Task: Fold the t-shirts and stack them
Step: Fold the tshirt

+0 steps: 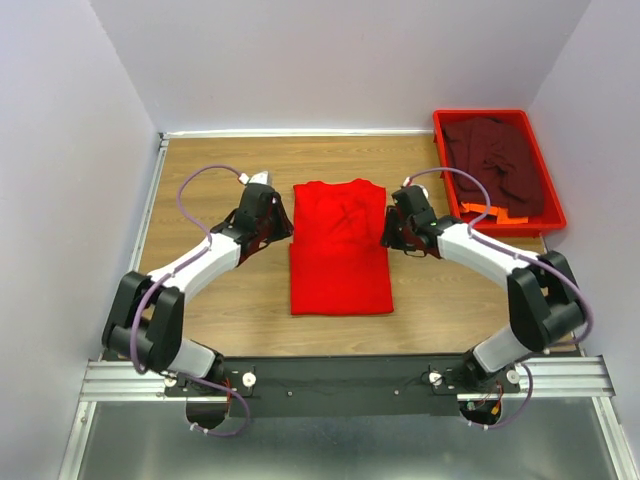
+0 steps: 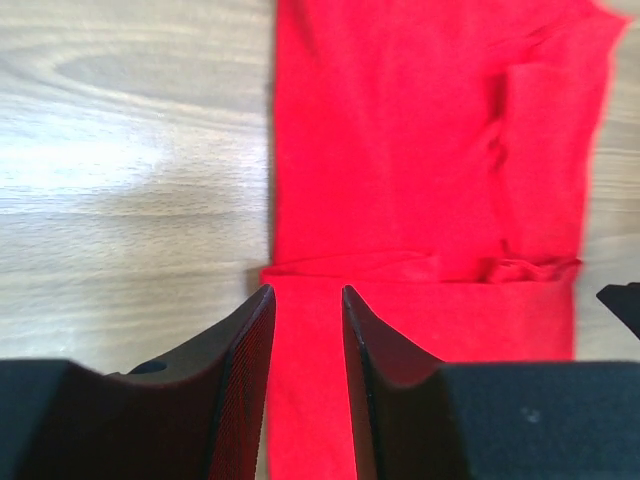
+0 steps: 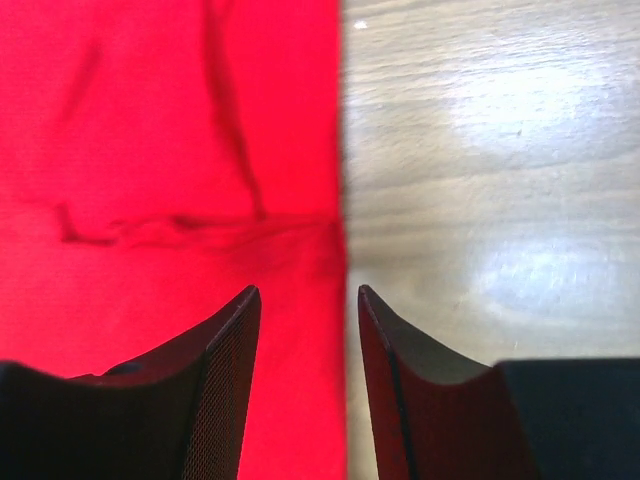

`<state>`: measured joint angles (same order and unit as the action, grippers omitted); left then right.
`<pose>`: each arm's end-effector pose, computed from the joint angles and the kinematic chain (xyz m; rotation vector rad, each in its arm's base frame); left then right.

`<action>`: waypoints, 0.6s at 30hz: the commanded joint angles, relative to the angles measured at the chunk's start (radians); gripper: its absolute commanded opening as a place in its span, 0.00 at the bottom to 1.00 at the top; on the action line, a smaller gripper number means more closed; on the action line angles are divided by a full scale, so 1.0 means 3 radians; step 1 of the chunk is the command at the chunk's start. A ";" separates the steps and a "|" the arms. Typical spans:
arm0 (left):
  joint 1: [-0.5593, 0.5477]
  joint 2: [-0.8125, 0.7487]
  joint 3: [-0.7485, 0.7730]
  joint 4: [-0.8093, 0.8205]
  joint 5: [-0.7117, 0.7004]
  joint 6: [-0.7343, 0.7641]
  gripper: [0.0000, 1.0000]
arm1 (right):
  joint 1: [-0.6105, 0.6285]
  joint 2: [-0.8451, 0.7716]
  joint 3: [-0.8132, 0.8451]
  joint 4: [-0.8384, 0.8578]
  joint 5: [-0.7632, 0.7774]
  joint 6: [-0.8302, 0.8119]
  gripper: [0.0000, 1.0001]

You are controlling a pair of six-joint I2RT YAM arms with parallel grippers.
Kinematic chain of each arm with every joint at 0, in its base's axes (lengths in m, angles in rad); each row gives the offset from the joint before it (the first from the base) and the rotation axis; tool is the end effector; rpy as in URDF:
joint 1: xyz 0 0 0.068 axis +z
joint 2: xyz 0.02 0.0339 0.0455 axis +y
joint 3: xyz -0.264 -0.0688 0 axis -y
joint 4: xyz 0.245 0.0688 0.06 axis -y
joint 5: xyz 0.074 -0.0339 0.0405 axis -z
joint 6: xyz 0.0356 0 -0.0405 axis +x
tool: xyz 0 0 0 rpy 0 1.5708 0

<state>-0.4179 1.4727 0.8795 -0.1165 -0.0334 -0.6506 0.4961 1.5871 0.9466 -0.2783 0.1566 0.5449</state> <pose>0.2874 -0.1263 0.2176 -0.2888 2.3168 -0.5124 0.2866 0.1488 0.1924 0.1268 2.4875 0.2491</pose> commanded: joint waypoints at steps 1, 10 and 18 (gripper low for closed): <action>0.0028 -0.0250 -0.0206 -0.0281 0.0096 0.0047 0.41 | -0.0007 -0.0294 0.0010 -0.0355 -0.0378 -0.0037 0.50; -0.0304 -0.0726 -0.0789 -0.0378 0.0551 -0.0137 0.38 | 0.0422 -0.0780 -0.0536 -0.0683 -0.0987 0.0280 0.27; -0.0836 -0.0747 -0.0748 -0.0430 0.0536 -0.0188 0.29 | 0.0729 -0.0924 -0.0900 -0.0734 -0.1033 0.0566 0.25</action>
<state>-0.6258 1.2598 0.6403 -0.2310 0.1078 -0.6910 0.7017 1.3464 0.7109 -0.4614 -0.1249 0.6643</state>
